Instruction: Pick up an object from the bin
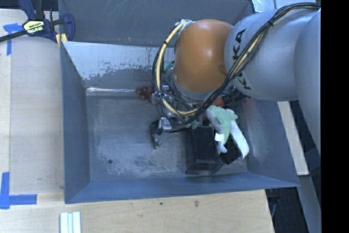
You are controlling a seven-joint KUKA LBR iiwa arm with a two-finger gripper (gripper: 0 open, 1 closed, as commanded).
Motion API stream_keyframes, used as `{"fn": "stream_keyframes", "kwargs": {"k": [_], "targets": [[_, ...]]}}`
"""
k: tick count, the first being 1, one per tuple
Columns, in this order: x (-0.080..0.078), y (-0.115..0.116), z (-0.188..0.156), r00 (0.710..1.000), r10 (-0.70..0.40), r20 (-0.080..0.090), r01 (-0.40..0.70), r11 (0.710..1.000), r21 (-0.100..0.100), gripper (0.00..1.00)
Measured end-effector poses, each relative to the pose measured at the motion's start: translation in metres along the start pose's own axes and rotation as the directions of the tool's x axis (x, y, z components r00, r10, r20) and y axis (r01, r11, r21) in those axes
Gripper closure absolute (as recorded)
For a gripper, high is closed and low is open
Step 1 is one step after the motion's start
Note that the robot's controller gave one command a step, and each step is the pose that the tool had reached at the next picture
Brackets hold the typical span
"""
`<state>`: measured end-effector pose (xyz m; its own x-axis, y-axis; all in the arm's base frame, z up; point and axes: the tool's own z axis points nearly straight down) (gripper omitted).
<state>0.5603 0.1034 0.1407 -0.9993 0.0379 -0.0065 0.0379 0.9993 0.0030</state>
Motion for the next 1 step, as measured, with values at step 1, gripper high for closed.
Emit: {"fn": "stream_keyframes", "kwargs": {"k": [1], "targets": [[-0.0134,-0.0119,0.0431,0.998,0.063,0.002,-0.063,0.998,0.000,0.00]]}}
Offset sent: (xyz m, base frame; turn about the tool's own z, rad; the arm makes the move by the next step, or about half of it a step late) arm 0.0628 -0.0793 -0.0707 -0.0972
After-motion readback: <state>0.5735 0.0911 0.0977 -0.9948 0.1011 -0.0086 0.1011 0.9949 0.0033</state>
